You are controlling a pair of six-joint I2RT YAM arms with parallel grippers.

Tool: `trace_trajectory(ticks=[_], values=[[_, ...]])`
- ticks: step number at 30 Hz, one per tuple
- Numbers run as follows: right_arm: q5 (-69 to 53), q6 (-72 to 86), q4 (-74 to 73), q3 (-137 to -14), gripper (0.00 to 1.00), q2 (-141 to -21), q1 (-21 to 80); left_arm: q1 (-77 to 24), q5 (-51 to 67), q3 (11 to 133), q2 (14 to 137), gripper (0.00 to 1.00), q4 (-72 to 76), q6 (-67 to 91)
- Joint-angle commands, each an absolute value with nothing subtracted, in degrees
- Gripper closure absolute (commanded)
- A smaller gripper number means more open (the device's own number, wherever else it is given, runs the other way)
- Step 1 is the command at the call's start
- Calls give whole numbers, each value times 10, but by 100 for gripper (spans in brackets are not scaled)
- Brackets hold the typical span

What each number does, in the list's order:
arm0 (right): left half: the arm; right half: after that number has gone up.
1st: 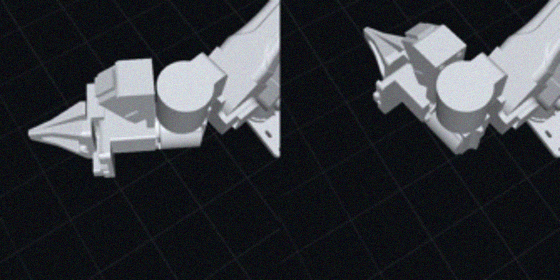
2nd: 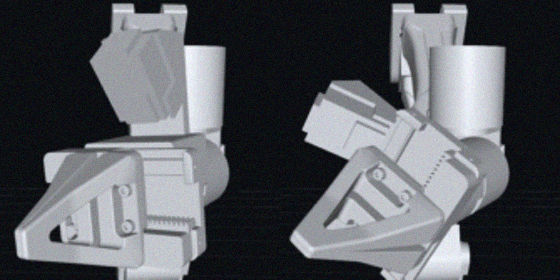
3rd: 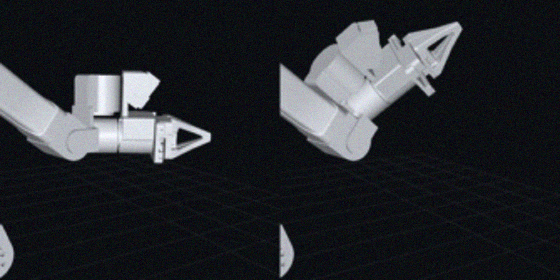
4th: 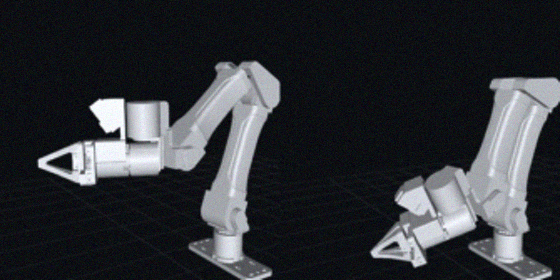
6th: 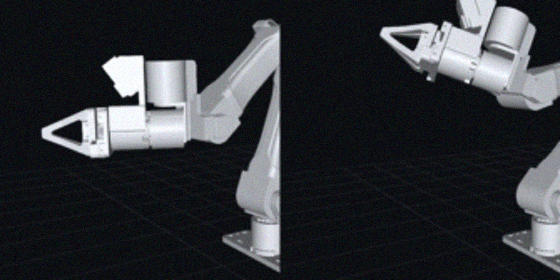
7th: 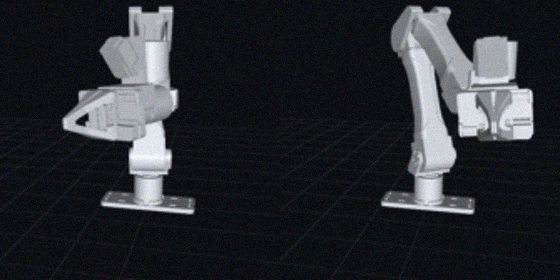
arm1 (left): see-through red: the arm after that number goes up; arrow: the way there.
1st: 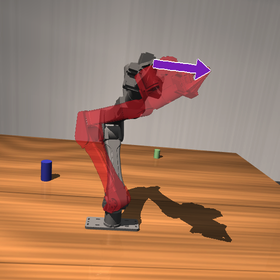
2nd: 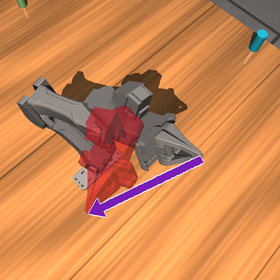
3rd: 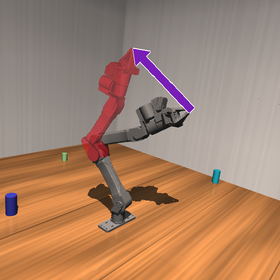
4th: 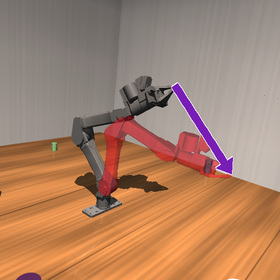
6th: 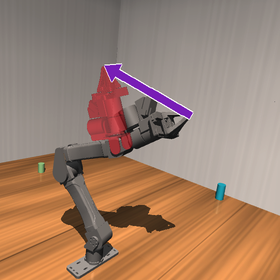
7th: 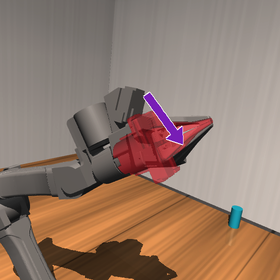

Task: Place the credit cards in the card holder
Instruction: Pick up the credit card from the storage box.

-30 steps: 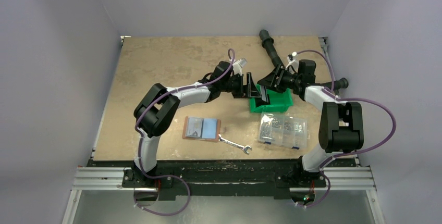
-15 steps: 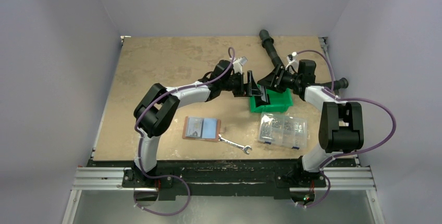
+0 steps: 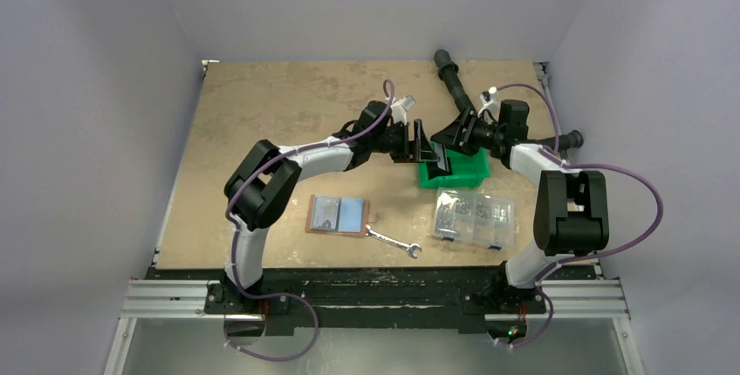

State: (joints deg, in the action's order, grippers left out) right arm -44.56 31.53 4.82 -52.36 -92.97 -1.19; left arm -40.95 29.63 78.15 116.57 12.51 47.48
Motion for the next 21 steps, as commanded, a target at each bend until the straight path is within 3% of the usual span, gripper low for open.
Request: trace_trajectory(ticks=[1,6,16,21], values=[[-459,316,66,-526,100,-927,-14,-412,301,791,1154,33,143,478],[-459,316,67,-525,100,-928,-14,-411,299,783,1151,39,141,476],[-471,324,76,-523,100,-932,-14,-412,291,771,1145,41,135,468],[-483,329,82,-522,100,-932,-14,-412,286,771,1148,50,133,466]])
